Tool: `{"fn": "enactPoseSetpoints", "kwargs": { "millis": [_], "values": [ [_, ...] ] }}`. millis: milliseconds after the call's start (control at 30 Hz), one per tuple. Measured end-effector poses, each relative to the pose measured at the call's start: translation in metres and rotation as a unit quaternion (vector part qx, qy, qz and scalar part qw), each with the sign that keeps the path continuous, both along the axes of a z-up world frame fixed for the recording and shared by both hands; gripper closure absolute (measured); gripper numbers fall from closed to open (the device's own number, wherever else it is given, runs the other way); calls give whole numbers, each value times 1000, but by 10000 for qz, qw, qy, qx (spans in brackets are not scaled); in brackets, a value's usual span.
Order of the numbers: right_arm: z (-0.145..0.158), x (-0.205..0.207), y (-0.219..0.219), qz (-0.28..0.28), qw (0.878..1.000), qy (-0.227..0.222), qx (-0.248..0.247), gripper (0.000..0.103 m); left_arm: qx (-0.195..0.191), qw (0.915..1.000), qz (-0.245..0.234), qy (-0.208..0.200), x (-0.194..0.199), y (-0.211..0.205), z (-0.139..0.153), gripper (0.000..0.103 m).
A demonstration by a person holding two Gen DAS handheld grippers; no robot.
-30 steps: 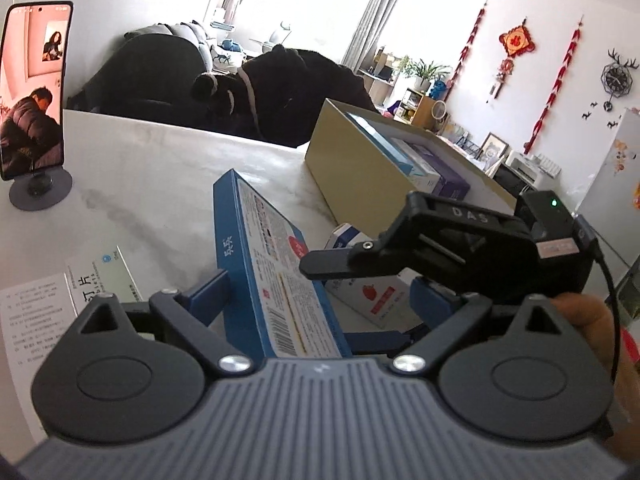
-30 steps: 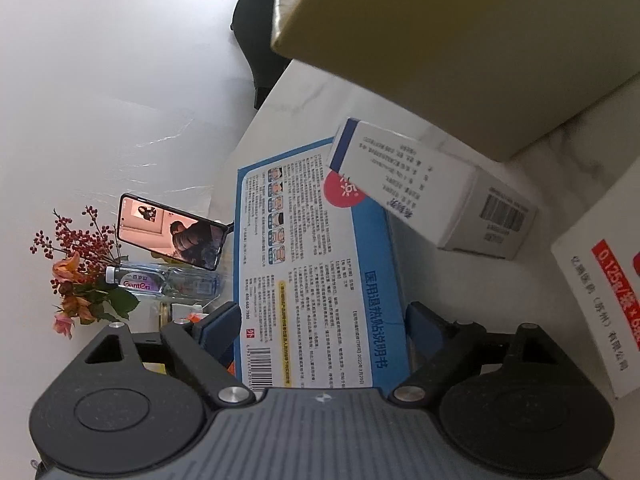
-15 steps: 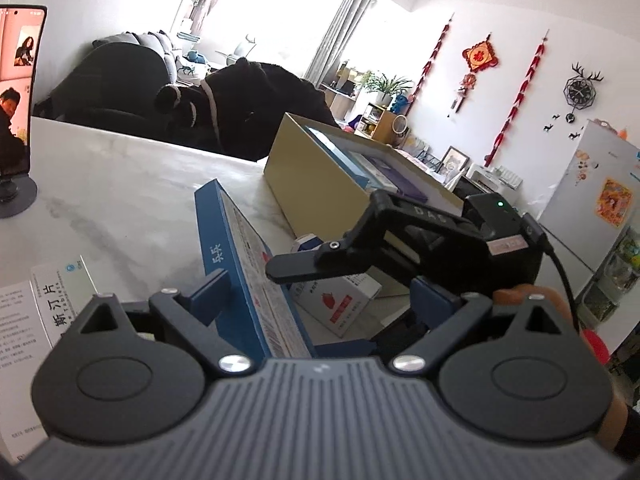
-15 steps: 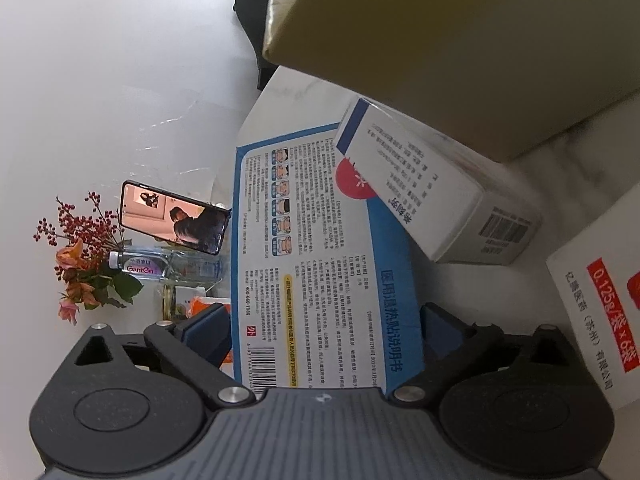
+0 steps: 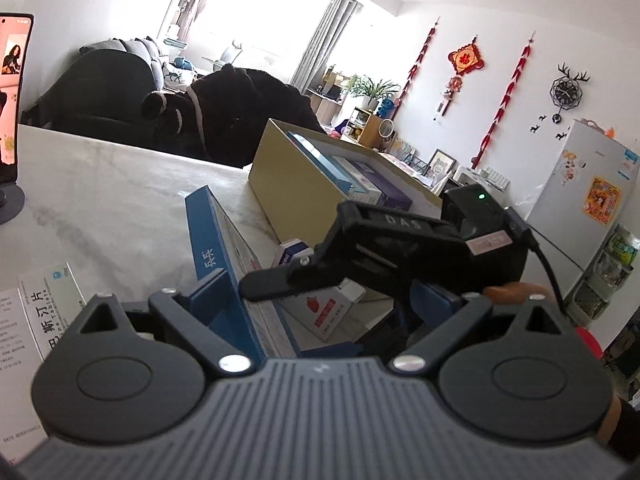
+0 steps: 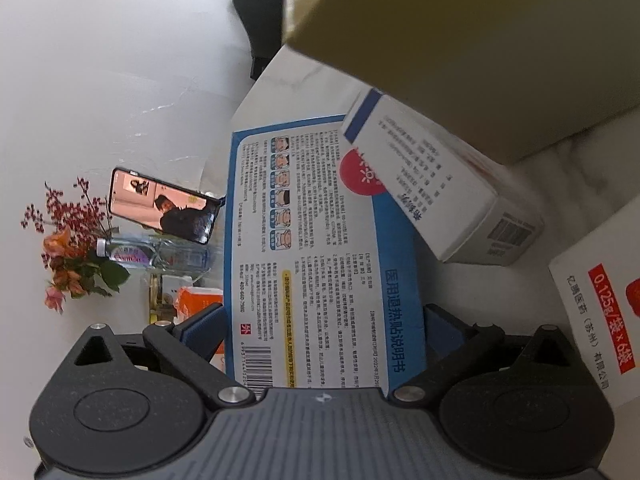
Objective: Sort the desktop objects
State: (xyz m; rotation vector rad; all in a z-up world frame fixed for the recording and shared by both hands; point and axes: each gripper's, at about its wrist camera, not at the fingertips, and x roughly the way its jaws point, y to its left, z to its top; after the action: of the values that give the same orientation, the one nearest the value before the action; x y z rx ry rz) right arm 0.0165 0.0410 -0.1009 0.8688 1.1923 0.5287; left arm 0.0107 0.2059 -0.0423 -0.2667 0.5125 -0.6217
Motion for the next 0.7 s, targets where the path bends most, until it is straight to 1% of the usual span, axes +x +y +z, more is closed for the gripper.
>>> {"fn": "enactPoseSetpoints", "kwargs": {
  "millis": [233, 333, 400, 567, 700],
  "values": [
    [1, 1, 5, 176, 9997, -86, -140, 0, -29, 10000, 5, -8, 0, 2, -1, 5],
    [-1, 3, 3, 180, 9998, -32, -47, 0, 74, 9999, 104, 56, -1, 4, -4, 5],
    [-2, 4, 1, 186, 9998, -3, -13, 0, 58, 9998, 162, 105, -2, 6, -6, 5],
    [3, -1, 9, 325, 9992, -80, -216, 0, 11, 9994, 276, 187, -15, 12, -10, 5],
    [3, -5, 16, 470, 9986, -57, -244, 0, -11, 9986, 437, 286, -27, 20, -14, 5]
  ]
}}
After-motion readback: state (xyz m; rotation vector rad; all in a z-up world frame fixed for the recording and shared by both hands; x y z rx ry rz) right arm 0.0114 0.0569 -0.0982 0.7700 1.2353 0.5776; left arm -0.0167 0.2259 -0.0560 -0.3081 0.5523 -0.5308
